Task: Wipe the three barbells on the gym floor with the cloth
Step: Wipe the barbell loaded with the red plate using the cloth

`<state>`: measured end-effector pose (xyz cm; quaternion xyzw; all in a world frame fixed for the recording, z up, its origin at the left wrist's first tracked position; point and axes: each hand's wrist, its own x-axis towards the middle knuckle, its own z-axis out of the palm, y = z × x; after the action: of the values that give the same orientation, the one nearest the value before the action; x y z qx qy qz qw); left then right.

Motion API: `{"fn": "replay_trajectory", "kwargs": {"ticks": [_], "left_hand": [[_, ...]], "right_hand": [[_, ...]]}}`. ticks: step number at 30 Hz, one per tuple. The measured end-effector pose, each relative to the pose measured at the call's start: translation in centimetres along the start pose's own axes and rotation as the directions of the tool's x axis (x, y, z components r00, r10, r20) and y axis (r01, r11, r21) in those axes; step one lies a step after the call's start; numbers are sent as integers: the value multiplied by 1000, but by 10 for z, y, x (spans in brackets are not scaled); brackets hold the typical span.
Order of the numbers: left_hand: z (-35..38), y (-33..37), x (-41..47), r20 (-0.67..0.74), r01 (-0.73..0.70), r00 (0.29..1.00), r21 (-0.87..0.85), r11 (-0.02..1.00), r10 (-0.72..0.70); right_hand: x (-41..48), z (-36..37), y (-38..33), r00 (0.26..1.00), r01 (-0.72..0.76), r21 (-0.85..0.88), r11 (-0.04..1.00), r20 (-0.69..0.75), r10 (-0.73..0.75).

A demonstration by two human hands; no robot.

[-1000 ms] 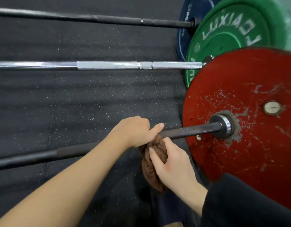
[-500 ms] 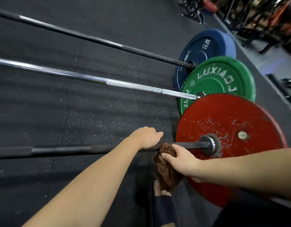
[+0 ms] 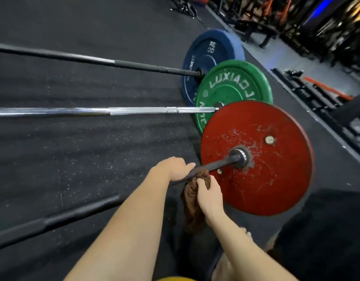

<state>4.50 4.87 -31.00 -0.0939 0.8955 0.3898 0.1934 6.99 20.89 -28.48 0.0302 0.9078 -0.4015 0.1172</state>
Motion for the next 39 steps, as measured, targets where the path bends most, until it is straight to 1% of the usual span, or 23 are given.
{"fn": "replay_trajectory", "kwargs": {"ticks": [3,5,6,10,13,15,17,19,22,24,29,32,36,37,39], "left_hand": [[2,-1,3,-37,13,999,1,1000,-13],[5,-1,2,-64,29,998,38,999,-26],[5,-1,2,-82,26,996,58,998,-21],[8,-3,3,-118,30,993,81,996,-21],[7,-2,7,-111,37,993,64,997,-29],[7,-2,9,-95,37,995,55,998,-32],[6,-2,8,-83,36,996,43,998,-32],[5,-3,4,-85,26,996,38,999,-23],[4,-3,2,-102,31,994,50,998,-26],[4,-2,2,-102,52,994,52,997,-47],[8,-5,9,-77,74,994,-25,997,-76],[6,-5,12,-40,71,996,-70,995,-74],[3,-5,9,-19,72,997,-108,992,-74],[3,-5,7,-24,75,997,-112,991,-78],[2,-6,3,-36,68,997,-121,990,-73]], "right_hand": [[4,7,-3,998,-40,61,997,-52,43],[7,9,-5,992,-85,112,990,-82,95],[10,10,-4,990,-97,103,990,-91,107],[8,12,-1,994,-61,-111,992,-101,50],[-8,23,0,997,42,-236,971,-49,-55],[-21,33,-2,996,94,-294,951,16,-93],[-27,35,-6,994,106,-339,935,59,-91],[-19,26,-12,994,106,-364,925,59,-90],[13,3,-23,998,-1,-311,950,-53,-16],[26,-4,-27,995,-64,-305,950,-95,36],[5,13,-21,987,-68,-281,957,-156,24],[-11,26,-16,995,-67,-197,978,-91,50],[-49,50,-11,992,5,-102,995,122,7],[-55,53,-11,990,11,-75,997,143,-1],[-51,51,-7,995,36,-68,997,92,-29]]}}
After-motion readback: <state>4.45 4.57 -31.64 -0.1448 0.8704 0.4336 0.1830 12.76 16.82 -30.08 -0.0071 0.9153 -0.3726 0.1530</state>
